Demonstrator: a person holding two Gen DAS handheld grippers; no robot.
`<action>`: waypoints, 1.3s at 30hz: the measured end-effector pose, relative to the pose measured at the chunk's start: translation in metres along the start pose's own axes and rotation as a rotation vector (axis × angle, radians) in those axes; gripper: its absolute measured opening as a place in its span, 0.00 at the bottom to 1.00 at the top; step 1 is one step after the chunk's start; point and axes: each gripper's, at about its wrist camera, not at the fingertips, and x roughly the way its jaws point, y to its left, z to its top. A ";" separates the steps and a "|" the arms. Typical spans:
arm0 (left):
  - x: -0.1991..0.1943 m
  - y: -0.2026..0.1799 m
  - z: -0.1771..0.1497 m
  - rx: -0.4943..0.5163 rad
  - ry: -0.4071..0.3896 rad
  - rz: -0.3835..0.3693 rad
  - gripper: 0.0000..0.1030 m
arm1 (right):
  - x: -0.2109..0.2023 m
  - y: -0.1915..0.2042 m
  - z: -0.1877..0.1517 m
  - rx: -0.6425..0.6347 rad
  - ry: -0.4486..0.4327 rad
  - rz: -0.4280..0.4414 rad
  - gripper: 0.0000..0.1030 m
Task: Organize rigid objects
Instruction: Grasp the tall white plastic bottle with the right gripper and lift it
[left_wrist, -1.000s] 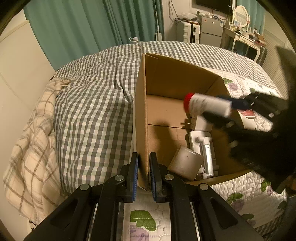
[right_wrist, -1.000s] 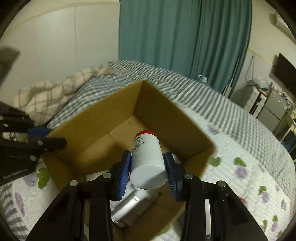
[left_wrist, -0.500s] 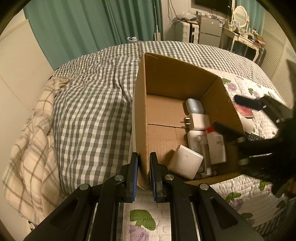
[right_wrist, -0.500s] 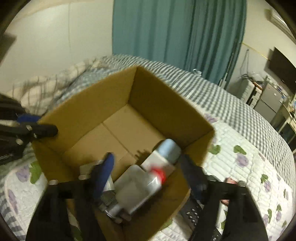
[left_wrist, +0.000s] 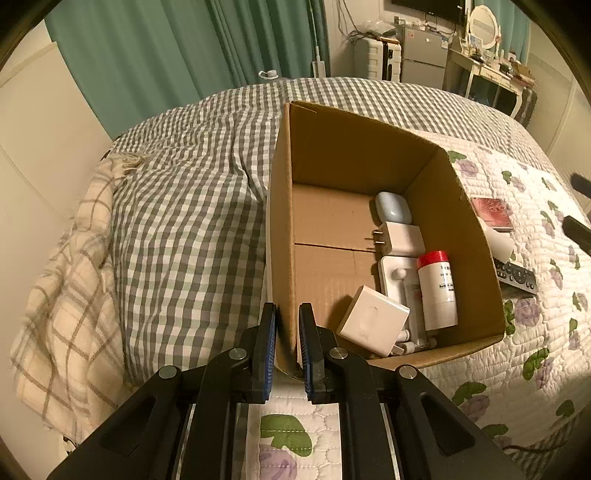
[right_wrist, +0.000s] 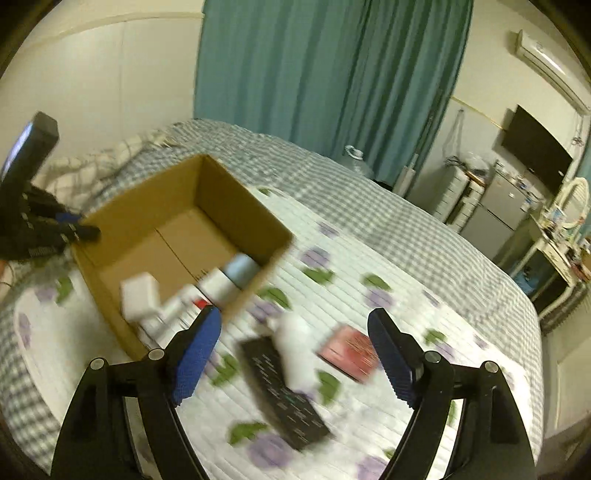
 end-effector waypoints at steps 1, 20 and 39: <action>0.000 -0.001 0.000 0.002 0.001 0.003 0.11 | -0.002 -0.008 -0.007 0.017 0.003 -0.018 0.79; 0.000 -0.002 -0.001 0.000 0.003 0.016 0.11 | 0.071 -0.015 -0.086 0.053 0.168 0.047 0.79; 0.001 0.001 0.001 -0.019 0.011 0.007 0.11 | 0.142 -0.019 -0.056 0.121 0.236 0.139 0.58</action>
